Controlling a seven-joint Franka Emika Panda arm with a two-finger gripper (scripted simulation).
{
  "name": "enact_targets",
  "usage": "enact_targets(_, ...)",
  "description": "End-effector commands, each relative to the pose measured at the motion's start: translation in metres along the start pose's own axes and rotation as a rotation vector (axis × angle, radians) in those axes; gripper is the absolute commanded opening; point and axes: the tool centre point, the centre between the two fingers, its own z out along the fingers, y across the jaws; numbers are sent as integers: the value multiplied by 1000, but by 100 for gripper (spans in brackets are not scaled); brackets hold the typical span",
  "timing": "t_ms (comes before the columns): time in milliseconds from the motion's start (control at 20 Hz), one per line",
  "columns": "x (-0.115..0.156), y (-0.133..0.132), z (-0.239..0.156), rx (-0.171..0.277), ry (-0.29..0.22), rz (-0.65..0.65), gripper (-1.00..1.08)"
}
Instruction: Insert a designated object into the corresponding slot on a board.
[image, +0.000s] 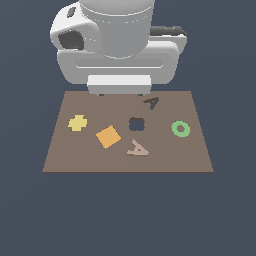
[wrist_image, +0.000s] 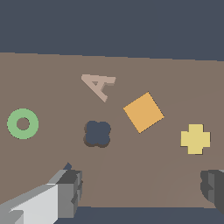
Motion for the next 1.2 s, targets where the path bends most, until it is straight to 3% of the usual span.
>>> enact_targets(0,0,0,0,0,0,0,100)
enact_targets(600,9,1,11,2,2,-95,100)
enact_targets(1150,36,-1,41,7,7,-362,100)
